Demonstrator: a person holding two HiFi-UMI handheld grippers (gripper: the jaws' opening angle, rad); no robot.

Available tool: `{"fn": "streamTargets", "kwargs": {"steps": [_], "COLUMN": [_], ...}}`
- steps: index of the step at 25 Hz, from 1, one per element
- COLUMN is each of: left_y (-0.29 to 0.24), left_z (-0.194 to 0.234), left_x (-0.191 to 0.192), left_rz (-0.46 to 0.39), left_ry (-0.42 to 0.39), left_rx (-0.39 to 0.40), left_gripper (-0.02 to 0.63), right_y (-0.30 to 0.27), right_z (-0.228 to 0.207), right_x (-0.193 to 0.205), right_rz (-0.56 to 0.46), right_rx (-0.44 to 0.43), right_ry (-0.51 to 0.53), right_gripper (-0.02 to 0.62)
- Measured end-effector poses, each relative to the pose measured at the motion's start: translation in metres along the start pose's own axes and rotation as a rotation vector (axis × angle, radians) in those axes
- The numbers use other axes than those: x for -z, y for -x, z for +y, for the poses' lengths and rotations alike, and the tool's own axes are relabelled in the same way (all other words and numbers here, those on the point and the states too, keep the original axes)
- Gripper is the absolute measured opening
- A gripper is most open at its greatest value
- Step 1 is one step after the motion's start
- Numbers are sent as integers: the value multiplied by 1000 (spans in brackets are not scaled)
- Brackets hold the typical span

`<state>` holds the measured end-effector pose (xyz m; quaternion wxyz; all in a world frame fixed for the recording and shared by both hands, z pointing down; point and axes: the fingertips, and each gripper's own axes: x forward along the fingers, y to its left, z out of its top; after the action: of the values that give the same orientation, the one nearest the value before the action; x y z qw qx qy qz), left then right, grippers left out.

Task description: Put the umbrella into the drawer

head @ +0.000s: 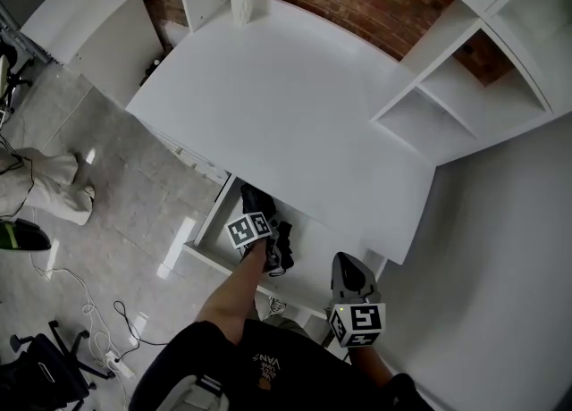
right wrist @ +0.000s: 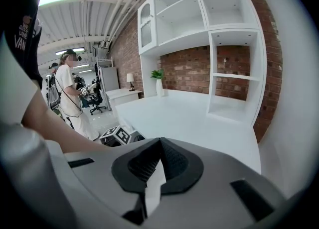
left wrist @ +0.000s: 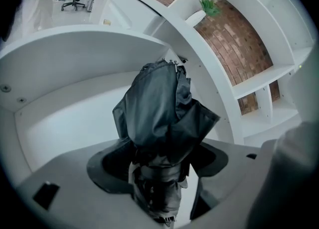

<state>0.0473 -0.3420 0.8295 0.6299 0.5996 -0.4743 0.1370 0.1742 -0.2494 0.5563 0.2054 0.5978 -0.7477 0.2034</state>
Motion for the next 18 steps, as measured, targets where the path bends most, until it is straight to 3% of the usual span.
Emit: {"fn": "streamTargets", "kwargs": {"steps": [10,18], "left_y": [24,65], "left_z": [-3,-16], "left_x": [0,-3], "left_rz": [-23,-96], "left_ry": [-24,-69], "left_rx": [2,58], "left_gripper": [331,331], "right_y": [11,28], "right_z": [3,9], "right_x": [3,2], "right_rz": [-15,-54], "right_rx": [-5,-32], "right_ry": [15,29], "right_gripper": [0,0]}}
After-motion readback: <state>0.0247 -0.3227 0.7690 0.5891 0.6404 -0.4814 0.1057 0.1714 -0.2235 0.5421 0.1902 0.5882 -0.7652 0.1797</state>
